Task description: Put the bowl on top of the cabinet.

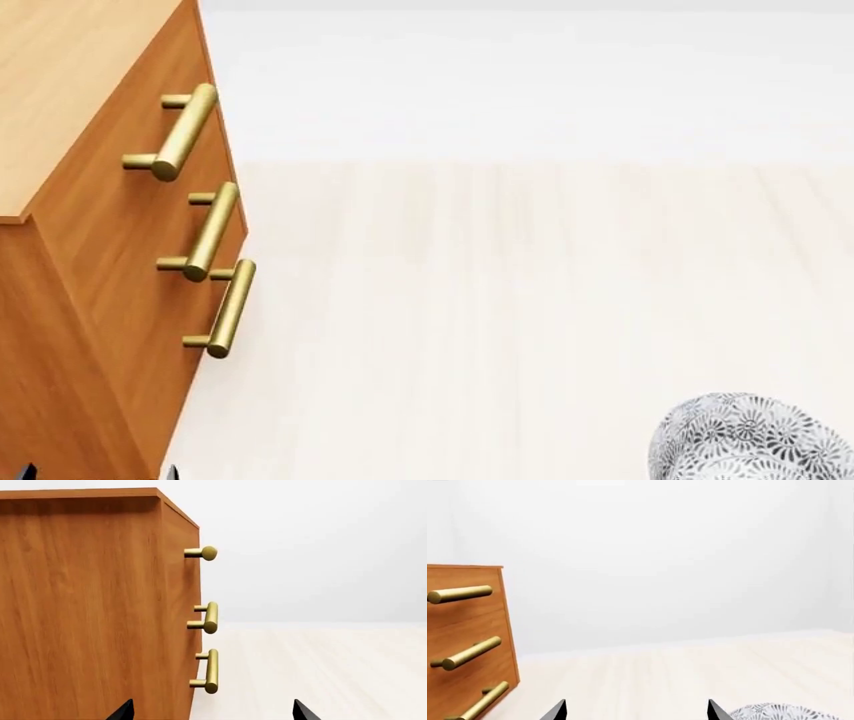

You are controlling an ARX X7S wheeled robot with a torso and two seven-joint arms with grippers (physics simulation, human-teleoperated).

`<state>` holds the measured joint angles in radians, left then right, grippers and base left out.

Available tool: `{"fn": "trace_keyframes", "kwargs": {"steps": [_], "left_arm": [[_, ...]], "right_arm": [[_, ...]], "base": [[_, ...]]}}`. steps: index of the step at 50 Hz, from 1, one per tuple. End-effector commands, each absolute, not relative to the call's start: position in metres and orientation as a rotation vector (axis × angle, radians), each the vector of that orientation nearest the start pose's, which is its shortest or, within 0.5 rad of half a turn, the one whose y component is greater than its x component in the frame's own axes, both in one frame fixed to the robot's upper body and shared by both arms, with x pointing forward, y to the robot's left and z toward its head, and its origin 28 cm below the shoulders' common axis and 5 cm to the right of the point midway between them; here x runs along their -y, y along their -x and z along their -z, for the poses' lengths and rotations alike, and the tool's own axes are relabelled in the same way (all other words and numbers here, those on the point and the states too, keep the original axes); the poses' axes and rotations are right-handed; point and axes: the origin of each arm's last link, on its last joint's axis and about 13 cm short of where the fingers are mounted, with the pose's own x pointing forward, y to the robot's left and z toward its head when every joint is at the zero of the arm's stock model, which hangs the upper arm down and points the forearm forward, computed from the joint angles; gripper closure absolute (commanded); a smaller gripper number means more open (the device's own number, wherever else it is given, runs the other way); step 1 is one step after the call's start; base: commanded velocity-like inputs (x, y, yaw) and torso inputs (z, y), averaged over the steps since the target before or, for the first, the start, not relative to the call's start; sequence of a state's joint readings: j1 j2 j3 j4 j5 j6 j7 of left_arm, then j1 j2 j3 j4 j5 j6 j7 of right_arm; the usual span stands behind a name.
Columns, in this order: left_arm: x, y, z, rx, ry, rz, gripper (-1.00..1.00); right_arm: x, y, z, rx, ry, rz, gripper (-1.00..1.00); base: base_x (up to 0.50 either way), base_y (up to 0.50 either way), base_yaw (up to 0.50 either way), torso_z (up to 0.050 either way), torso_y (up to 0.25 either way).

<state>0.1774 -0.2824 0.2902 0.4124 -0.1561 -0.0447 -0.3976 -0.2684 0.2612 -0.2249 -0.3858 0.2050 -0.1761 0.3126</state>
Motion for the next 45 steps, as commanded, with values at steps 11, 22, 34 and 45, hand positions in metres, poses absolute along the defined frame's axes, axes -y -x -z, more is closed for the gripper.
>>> {"fn": "trace_keyframes", "kwargs": {"steps": [11, 22, 34, 45], "left_arm": [[-0.196, -0.163, -0.054, 0.132, -0.042, -0.051, -1.00], [-0.196, -0.164, -0.053, 0.126, -0.044, -0.046, -1.00], [-0.195, -0.164, -0.053, 0.125, -0.043, -0.047, -1.00], [-0.196, -0.165, -0.053, 0.123, -0.041, -0.050, -1.00]], "right_arm": [[0.100, -0.135, -0.065, 0.319, -0.145, 0.101, -1.00], [0.114, -0.124, -0.079, 0.387, -0.310, 0.386, -1.00], [0.126, -0.122, -0.083, 0.421, -0.444, 0.482, -1.00], [0.127, -0.119, -0.080, 0.459, -0.470, 0.383, -1.00]], "base": [[0.00, 0.00, 0.00, 0.000, 0.000], [0.00, 0.00, 0.00, 0.000, 0.000], [0.00, 0.00, 0.00, 0.000, 0.000], [0.00, 0.00, 0.00, 0.000, 0.000]]}}
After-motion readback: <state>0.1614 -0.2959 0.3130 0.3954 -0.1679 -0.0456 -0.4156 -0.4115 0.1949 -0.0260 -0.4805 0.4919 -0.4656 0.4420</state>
